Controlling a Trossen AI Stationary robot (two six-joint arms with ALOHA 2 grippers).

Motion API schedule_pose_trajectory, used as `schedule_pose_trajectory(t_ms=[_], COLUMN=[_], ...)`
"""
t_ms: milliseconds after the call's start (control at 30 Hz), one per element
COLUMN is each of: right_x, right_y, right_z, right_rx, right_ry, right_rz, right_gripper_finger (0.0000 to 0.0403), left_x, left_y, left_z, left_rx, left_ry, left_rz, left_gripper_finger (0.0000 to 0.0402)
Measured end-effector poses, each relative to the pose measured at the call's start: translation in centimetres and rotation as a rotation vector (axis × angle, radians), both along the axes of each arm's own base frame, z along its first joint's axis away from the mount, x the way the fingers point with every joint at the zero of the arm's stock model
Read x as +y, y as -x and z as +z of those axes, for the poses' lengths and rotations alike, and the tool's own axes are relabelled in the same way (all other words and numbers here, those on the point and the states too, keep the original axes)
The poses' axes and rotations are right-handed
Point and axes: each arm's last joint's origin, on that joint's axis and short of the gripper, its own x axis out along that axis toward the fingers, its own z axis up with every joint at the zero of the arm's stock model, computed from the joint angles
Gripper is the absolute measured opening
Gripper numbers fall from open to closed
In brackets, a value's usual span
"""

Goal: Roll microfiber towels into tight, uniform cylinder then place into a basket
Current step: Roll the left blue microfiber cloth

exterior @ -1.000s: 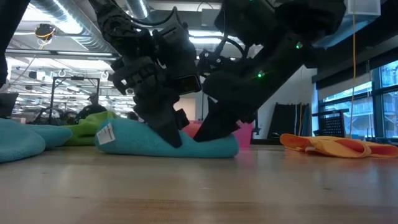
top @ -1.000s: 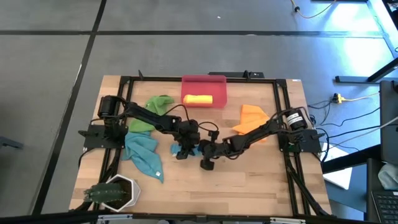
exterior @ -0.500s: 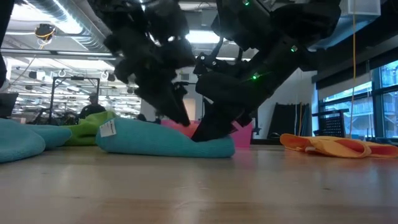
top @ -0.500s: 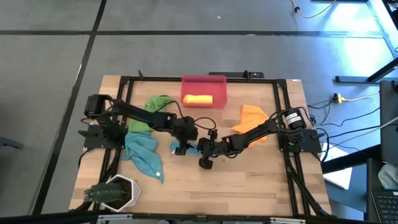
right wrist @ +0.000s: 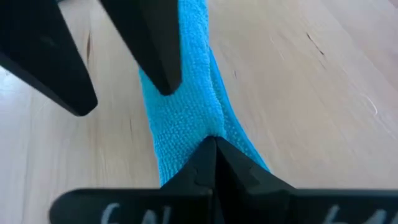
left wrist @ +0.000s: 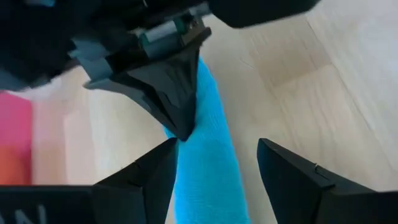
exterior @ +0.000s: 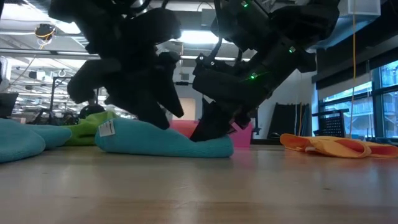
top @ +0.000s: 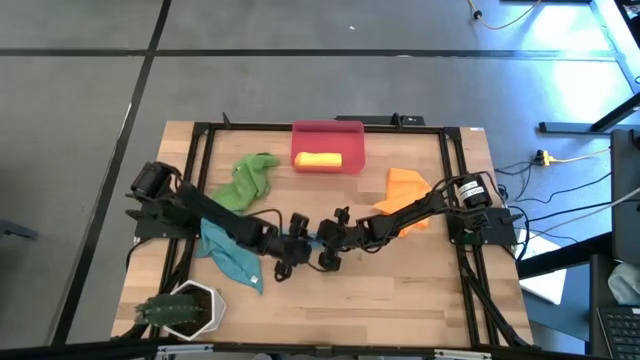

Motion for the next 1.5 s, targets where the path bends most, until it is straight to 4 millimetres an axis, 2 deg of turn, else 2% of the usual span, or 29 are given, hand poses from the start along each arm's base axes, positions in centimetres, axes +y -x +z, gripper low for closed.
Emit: schedule_pose_trajectory(t_ms=[200,333,467,800,1033,1167,1500], right_x=[0.0,0.0,-0.1,-0.2,-0.2,-0.2,-0.4], right_y=[0.0,0.0,0.0,-0.1,-0.1,-0.1,-0.1], right_z=[0.0,0.0,0.0,0.0,0.0,0.0,0.0], right_rx=[0.000,-0.004,-0.004,-0.004,-0.004,-0.004,-0.004], right_ry=[-0.004,-0.006,-0.009,-0.024,-0.023,-0.024,-0.049], right_rz=[-0.001,0.000,-0.002,0.003,0.002,0.002,-0.008], right_gripper_finger=[0.0007,0.0007,0.0007,0.0007,0.0007,0.0007,0.0007], left_x=[0.0,-0.7,-1.0,-0.2,-0.3,-0.3,-0.6], left_y=[-0.2,-0.3,-0.5,-0.5,-0.6,-0.7,-0.2], left_z=[-1.9,-3.3,-3.5,-3.8,-5.2,-5.3,-4.6], left_rx=[0.051,0.063,0.072,0.127,0.169,0.161,0.156], left_ry=[-0.002,-0.098,-0.143,-0.197,-0.255,-0.278,-0.378], left_rz=[0.042,0.073,0.080,0.118,0.084,0.096,0.060], left_gripper_finger=[0.0212,0.0212,0.0212,0.0212,0.0191,0.0182,0.0207])
